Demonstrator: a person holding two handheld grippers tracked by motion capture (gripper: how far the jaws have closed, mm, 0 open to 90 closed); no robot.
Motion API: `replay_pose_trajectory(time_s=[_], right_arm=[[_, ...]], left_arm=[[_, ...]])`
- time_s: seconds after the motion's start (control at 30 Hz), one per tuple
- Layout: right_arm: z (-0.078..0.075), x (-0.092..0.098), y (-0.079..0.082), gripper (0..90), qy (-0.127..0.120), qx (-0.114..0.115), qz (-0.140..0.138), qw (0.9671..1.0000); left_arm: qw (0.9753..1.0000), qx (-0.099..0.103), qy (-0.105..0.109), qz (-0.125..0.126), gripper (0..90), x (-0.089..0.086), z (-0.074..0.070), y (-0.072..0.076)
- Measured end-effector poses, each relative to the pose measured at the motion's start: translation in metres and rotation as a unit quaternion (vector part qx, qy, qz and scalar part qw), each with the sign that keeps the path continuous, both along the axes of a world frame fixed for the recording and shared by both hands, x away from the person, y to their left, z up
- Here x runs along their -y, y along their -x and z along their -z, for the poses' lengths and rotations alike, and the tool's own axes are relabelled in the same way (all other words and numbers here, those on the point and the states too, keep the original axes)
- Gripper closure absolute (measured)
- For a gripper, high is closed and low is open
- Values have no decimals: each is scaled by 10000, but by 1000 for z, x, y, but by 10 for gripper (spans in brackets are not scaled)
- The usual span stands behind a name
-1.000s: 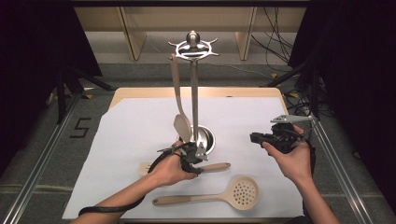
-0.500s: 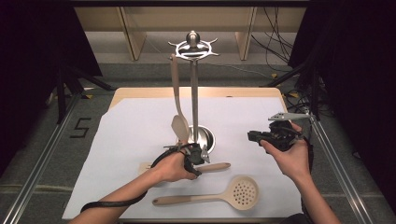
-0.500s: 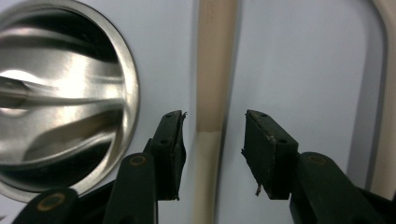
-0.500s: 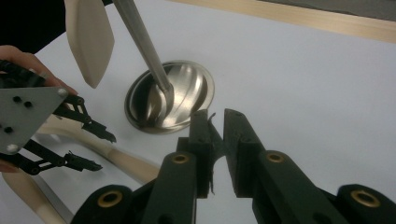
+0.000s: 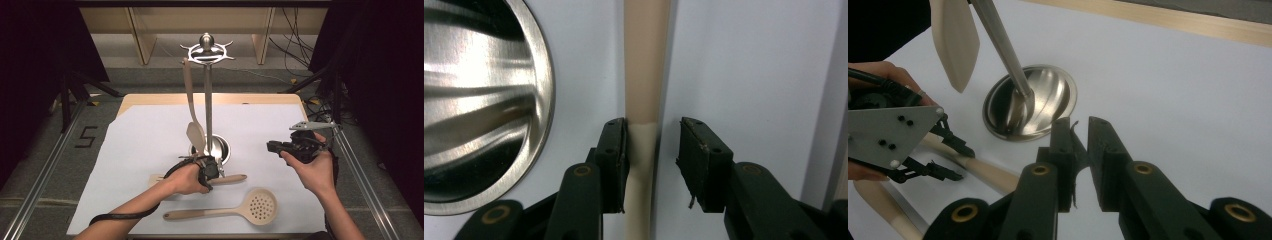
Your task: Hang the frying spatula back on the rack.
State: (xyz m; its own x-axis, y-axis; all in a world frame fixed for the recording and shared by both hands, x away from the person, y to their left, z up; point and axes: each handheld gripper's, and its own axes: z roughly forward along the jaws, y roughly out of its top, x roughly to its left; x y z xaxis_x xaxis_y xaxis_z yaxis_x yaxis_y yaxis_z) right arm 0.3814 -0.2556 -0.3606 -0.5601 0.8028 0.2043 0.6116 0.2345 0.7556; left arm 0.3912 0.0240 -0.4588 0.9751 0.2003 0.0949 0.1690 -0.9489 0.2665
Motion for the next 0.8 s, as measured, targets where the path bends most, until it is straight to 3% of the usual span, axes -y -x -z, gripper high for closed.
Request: replay_pose_trajectory(time_s=[0.03,0.07,0.13,0.23,0.43,0.47,0.8], right_arm=[[2,-2,0,820,-125,30,23,9999],[1,1,-1,820,55,67,-92,9999],[2,0,-2,820,-41,29,-136,9999],[1,0,-2,820,47,65,-77,9999],[1,1,-2,820,51,81,-92,9999],[1,-1,0,820,-118,-44,-44,9999],[2,-1,-1,815,-97,-19,-26,9999]], left_arm=[[10000,-9,0,-13,630,0,0,0],[10000,-23,-6,-20,636,0,0,-1],[10000,-59,-51,-32,664,2,0,-1],[9997,81,-211,92,744,4,-1,1],[9990,189,-398,65,750,10,-1,4],[9989,213,-419,85,751,10,-1,5],[9992,247,-302,80,755,7,0,7]])
